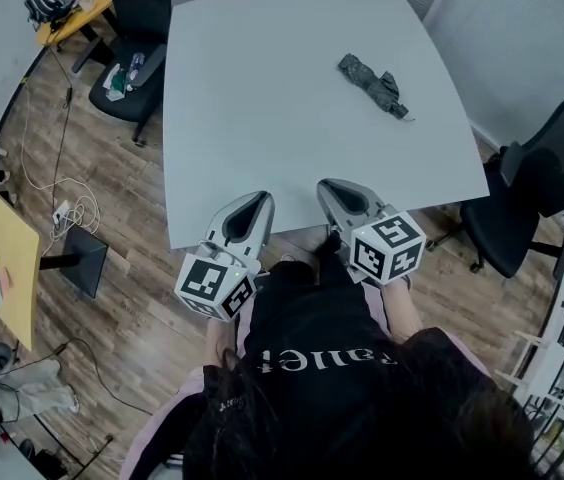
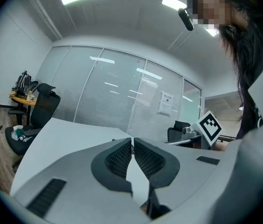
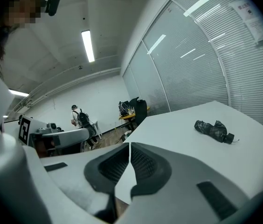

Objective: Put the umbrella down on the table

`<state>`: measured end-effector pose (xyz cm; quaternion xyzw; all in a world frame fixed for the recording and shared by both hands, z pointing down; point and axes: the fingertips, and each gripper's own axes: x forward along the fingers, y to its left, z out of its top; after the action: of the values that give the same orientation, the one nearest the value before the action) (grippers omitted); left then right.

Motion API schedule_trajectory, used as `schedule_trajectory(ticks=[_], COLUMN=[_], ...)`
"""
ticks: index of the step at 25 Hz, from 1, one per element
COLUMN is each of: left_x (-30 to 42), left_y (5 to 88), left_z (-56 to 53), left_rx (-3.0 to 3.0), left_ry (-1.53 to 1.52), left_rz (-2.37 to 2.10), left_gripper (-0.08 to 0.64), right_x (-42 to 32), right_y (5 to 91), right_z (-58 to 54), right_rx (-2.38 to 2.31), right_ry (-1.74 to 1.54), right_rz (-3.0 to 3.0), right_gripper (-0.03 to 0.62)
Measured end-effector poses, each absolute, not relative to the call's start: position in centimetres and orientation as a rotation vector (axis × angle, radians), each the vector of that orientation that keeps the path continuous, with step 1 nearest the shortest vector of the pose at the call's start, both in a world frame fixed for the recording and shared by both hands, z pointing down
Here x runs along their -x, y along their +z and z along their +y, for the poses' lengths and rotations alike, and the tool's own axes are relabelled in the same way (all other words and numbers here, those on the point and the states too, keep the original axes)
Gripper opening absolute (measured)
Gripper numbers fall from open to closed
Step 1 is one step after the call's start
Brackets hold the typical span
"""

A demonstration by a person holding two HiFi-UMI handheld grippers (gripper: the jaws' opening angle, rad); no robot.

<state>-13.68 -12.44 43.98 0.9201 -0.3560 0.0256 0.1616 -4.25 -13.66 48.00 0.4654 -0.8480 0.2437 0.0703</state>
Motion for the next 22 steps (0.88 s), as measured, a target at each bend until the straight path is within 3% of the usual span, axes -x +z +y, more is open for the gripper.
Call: schedule_trajectory(ticks=[22], left_x=[12.3], left_y=[44.4], left_z=[-11.2], left_rx=[-2.656], left_ry=[0.06], left_rz=[-0.974], left_gripper=[0.026], right_x=[2.8], right_y=[49.0], right_z=[-12.1], right_rx=[-1.429], right_ry=[0.696], right_rz=[-2.52], right_gripper=[0.025])
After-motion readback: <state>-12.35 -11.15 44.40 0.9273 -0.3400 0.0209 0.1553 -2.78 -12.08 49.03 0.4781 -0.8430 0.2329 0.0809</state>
